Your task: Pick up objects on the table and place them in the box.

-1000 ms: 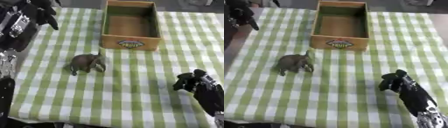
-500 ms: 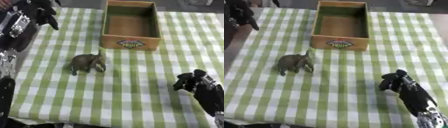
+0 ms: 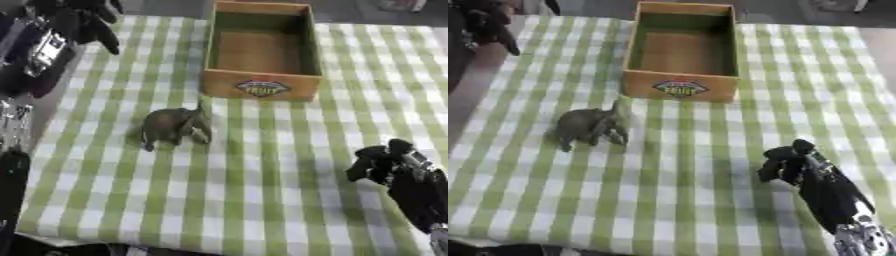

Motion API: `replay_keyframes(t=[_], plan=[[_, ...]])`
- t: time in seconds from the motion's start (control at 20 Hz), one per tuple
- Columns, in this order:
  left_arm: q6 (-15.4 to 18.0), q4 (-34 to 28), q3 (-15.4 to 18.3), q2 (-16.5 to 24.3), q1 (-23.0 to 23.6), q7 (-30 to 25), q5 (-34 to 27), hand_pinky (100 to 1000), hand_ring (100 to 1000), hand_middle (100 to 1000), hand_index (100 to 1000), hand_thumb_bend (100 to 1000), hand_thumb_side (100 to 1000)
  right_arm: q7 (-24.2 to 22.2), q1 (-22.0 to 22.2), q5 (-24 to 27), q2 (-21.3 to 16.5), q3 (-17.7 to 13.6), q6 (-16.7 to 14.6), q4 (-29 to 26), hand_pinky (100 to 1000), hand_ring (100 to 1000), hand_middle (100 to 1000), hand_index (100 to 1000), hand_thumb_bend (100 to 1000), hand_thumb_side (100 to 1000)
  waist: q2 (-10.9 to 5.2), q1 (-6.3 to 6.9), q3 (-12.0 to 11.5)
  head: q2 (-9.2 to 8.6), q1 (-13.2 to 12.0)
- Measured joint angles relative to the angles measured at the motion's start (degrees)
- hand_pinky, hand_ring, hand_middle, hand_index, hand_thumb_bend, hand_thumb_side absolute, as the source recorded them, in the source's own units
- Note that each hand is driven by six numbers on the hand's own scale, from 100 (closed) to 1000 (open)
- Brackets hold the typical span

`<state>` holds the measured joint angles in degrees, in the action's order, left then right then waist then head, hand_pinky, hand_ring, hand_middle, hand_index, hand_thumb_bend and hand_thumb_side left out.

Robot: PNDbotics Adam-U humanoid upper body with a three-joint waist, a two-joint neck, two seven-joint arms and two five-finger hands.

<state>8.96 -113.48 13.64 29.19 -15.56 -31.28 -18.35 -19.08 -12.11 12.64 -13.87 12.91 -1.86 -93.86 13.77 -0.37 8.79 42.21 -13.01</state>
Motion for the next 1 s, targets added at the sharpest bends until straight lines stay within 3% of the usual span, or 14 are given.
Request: replay_keyframes(t=[0.2, 0.4, 0.65, 1.0], plan=[[5.7, 0.2, -1.8, 3.4, -2.2, -2.7, 5.9, 623, 661, 723, 824, 100, 239, -0.1, 0.0, 0.0, 0.0, 0.0, 0.0, 0.0, 616, 610, 536, 697, 100, 1000, -0.04, 0.08, 0.2, 0.00, -0.1], [11.9, 2.3, -4.4, 6.5, -4.7, -5.2, 13.1, 643, 692, 752, 839, 100, 154, -0.2, 0.0, 0.0, 0.0, 0.1, 0.0, 0.0, 616, 610, 536, 697, 100, 1000, -0.20, 0.13, 0.4, 0.01, -0.4], [16.9, 7.1, -7.6, 7.9, -7.8, -6.1, 21.4, 643, 691, 734, 830, 100, 156, -0.3, 0.0, 0.0, 0.0, 0.2, 0.1, 0.0, 616, 610, 535, 697, 100, 1000, -0.34, 0.13, 0.6, 0.02, -0.5], [18.6, 14.0, -11.2, 7.8, -10.5, -4.7, 30.0, 641, 685, 727, 831, 145, 256, -0.4, 0.0, 0.0, 0.0, 0.2, 0.2, 0.0, 616, 610, 535, 697, 100, 1000, -0.38, 0.23, 0.9, 0.02, -0.8]])
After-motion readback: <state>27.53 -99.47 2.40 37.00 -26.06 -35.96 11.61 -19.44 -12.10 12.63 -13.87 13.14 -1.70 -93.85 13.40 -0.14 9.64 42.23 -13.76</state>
